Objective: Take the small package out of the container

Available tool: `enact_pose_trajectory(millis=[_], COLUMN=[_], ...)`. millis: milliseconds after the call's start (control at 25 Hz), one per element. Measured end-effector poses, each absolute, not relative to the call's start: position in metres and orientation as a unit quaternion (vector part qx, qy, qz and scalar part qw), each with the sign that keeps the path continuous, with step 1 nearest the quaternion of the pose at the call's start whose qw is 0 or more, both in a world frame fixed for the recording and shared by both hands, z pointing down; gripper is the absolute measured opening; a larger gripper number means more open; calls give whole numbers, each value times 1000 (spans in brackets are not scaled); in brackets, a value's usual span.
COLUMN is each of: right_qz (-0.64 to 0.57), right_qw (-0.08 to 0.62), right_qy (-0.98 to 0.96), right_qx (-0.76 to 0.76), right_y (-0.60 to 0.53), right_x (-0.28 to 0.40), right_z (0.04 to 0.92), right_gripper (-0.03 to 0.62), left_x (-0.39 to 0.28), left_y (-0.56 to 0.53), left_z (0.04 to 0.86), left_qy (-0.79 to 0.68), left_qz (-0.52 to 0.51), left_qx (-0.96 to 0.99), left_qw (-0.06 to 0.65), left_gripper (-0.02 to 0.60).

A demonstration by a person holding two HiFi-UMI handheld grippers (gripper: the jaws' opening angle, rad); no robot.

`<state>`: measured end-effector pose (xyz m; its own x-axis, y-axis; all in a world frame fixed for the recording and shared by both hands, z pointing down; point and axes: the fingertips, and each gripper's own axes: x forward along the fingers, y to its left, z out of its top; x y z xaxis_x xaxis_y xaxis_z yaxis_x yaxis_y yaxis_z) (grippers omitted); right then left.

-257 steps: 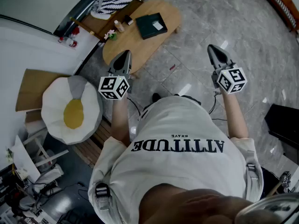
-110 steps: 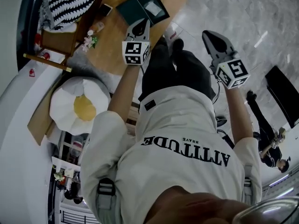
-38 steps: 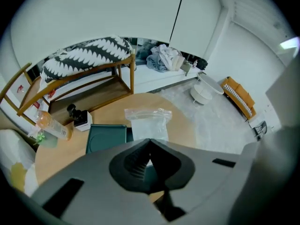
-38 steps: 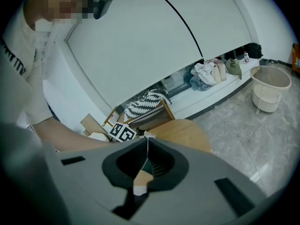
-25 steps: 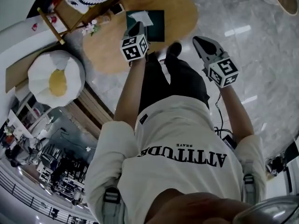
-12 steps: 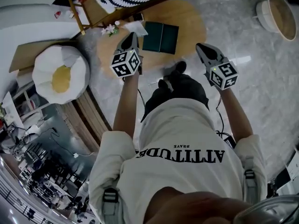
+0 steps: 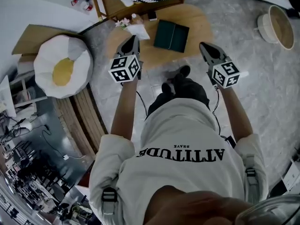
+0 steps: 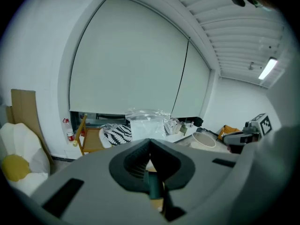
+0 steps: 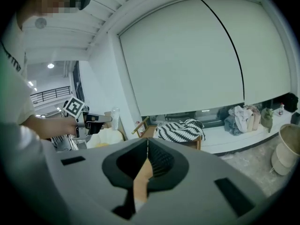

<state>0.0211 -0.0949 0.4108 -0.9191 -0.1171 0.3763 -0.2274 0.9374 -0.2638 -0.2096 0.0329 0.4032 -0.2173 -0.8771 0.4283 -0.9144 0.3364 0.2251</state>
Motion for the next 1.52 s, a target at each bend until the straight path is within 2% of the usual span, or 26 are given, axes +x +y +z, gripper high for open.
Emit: enact_pose_trajectory(millis=[640,1000,1520], right_qz=[71,51,25], right_qw=[157,135,115], right_qy=[-979,-983,-988], right_qx=[106,117,101], right_y=[6,16,-36], right_x=[56,83,124], right_z=[331,299,265], right_gripper=[21,21,20], left_x=[-189,-167,-134], left_y=[204,230,221], left_z=[325,303,277], left_qy=[-783,-788,-822], left_qz=[36,32,12], left_qx=[591,586,545], left_qw=[193,183,162], left_gripper=[21,21,21])
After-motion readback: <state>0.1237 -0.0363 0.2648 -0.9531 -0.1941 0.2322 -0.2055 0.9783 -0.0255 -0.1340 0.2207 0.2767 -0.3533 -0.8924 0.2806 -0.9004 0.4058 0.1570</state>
